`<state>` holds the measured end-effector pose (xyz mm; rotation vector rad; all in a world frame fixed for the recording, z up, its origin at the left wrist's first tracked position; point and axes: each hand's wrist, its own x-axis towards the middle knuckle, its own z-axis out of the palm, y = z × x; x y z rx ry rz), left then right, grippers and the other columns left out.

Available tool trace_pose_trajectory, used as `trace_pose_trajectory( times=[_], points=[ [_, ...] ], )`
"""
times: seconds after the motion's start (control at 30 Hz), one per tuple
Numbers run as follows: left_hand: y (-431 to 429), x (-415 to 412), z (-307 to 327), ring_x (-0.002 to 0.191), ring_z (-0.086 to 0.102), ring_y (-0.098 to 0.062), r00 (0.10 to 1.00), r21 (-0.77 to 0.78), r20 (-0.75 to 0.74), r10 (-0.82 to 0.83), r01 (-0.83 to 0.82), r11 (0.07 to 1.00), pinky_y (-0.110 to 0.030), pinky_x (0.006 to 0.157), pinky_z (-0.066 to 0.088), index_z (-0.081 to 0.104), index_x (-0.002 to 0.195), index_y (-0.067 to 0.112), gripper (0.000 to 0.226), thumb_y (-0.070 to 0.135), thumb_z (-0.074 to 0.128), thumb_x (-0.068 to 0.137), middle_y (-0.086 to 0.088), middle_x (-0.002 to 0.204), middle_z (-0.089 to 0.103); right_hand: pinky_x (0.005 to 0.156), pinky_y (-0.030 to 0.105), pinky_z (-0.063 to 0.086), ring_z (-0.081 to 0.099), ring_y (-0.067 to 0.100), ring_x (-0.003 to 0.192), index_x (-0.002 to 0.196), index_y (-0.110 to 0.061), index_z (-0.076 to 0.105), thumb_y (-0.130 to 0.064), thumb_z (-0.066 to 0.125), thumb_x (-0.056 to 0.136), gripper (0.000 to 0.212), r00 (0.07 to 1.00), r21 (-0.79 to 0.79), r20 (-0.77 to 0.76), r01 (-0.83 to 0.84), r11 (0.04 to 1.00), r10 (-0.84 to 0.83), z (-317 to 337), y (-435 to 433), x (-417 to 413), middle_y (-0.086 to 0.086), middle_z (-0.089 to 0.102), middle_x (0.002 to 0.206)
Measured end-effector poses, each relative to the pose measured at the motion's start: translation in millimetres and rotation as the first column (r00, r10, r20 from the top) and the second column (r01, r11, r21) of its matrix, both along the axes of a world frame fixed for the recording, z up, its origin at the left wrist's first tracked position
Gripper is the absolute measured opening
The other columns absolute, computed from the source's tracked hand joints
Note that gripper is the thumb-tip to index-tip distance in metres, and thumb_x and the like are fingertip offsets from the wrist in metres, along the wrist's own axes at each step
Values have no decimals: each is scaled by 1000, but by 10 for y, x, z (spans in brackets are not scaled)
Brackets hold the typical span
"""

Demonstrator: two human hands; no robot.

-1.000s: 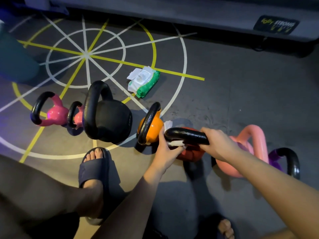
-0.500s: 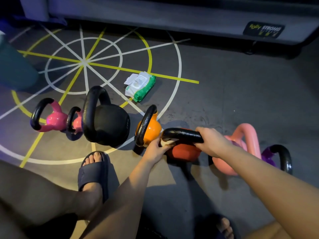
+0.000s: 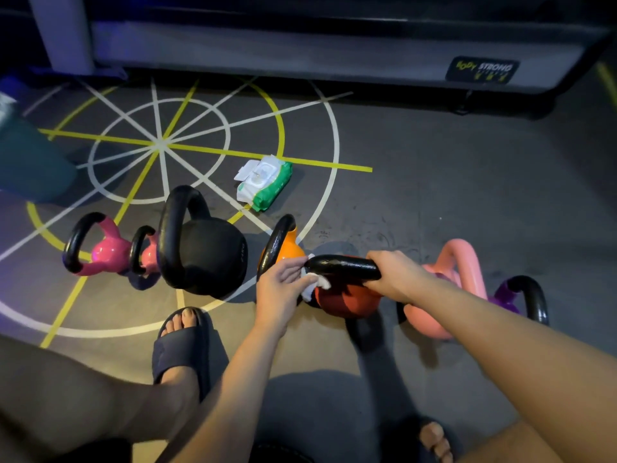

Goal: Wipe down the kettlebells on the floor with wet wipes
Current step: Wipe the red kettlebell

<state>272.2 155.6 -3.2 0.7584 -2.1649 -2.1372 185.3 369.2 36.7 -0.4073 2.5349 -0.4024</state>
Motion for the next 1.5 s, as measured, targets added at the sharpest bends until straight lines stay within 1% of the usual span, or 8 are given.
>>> trace_pose_trajectory(
  times=[0.17,0.3,0.4,0.6,0.8,1.03,1.2,1.5],
  points=[
    [20,-119,511,98,73,-19,981,115,-88,175,-165,980,-35,89,58,74,103,12,13,6,71,92,-4,100,78,77,38,56,67,31,95,80,-29,49,-36,67,74,20,1000,67,4,-8,998,8,66,-84,-1,3,66,95],
    [60,-383,825,97,64,-4,966,-263,-251,-62,-6,965,-19,85,50,71,104,26,27,5,55,97,9,104,70,83,37,56,66,29,104,116,-28,59,-37,81,69,53,1000,125,22,17,992,-20,181,-187,-22,4,65,115],
    [-3,-581,882,95,58,-9,945,-636,-119,-304,163,755,-23,81,42,72,97,21,25,8,51,95,0,104,61,88,31,54,64,25,107,126,-28,59,-38,87,67,66,982,5,71,174,985,-174,250,-199,-8,1,65,121],
    [-133,-662,783,104,63,-15,705,-772,198,-681,540,335,-37,90,51,69,112,32,26,37,55,90,11,107,60,92,30,50,62,24,110,111,-27,66,-40,66,83,31,835,-149,-70,532,834,-545,299,-52,303,4,62,120],
    [-53,-640,479,114,60,-24,478,-772,541,-692,608,-183,-36,80,48,49,130,25,70,71,66,80,0,124,61,95,39,49,50,26,121,135,-29,46,-37,68,82,58,943,62,-141,313,948,-302,240,187,594,4,45,126],
    [126,-704,451,104,66,-29,596,-819,509,-622,558,-135,-37,78,48,60,114,26,40,54,64,86,-4,107,70,95,41,49,56,32,121,145,-37,40,-33,75,84,71,995,118,-1,100,988,-101,171,136,247,5,53,133],
    [183,-414,307,97,66,-24,752,-856,389,-532,508,92,-34,71,45,55,102,25,27,46,64,87,3,99,68,73,33,45,64,31,106,106,-30,63,-11,70,78,34,998,256,-12,-62,965,68,263,-12,3,4,64,110],
    [470,124,187,95,69,-24,845,-741,431,-318,532,409,-35,76,54,63,110,25,56,71,65,78,1,97,73,70,35,42,65,37,102,110,-18,61,-5,53,87,27,946,201,-297,-68,977,126,309,-291,-315,11,65,107]
  ],
)
